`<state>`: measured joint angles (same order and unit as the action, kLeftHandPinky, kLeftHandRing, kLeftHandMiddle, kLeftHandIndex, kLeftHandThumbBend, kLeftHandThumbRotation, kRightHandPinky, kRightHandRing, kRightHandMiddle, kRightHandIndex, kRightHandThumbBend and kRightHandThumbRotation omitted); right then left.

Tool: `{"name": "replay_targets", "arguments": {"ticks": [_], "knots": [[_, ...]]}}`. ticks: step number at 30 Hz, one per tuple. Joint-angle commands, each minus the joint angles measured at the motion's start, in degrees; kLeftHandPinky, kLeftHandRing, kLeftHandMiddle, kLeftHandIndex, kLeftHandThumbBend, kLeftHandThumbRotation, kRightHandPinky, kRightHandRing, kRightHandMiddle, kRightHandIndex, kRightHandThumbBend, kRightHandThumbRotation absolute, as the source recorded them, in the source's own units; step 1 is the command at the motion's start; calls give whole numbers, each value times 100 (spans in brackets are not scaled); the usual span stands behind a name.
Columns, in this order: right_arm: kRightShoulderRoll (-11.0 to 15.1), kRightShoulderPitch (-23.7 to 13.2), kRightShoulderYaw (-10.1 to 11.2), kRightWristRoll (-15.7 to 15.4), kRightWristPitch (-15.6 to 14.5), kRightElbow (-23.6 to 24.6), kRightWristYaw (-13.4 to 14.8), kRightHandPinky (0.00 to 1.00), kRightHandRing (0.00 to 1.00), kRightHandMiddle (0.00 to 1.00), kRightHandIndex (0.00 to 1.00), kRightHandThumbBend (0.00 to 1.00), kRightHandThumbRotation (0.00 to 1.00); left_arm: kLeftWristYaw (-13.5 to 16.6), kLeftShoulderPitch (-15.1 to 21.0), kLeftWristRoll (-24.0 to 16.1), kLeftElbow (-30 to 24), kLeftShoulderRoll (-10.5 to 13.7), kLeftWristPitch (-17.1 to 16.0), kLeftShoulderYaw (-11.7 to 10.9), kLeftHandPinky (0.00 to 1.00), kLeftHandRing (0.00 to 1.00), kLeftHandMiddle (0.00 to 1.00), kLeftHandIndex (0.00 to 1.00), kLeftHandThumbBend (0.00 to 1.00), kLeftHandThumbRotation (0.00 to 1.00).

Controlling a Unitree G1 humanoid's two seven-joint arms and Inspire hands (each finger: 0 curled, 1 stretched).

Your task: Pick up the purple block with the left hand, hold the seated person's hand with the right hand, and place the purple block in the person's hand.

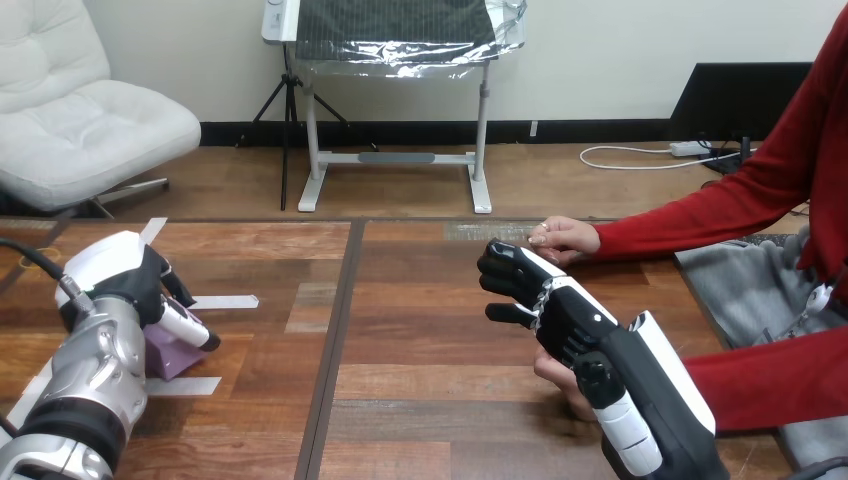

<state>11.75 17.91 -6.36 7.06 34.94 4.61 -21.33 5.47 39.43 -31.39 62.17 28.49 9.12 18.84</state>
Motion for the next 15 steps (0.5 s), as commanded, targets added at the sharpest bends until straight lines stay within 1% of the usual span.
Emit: {"name": "replay_targets", "arguments": {"ticks": [1, 15], "knots": [[58, -357, 149, 70, 59, 214, 8, 82, 89, 89, 90, 79, 100, 166, 228, 43, -395, 71, -56, -131, 38, 47, 51, 46, 77, 0], [60, -440, 211, 0, 63, 166, 34, 82, 89, 89, 90, 79, 100, 69, 157, 178, -613, 102, 8, -254, 36, 44, 50, 45, 80, 0]]}}
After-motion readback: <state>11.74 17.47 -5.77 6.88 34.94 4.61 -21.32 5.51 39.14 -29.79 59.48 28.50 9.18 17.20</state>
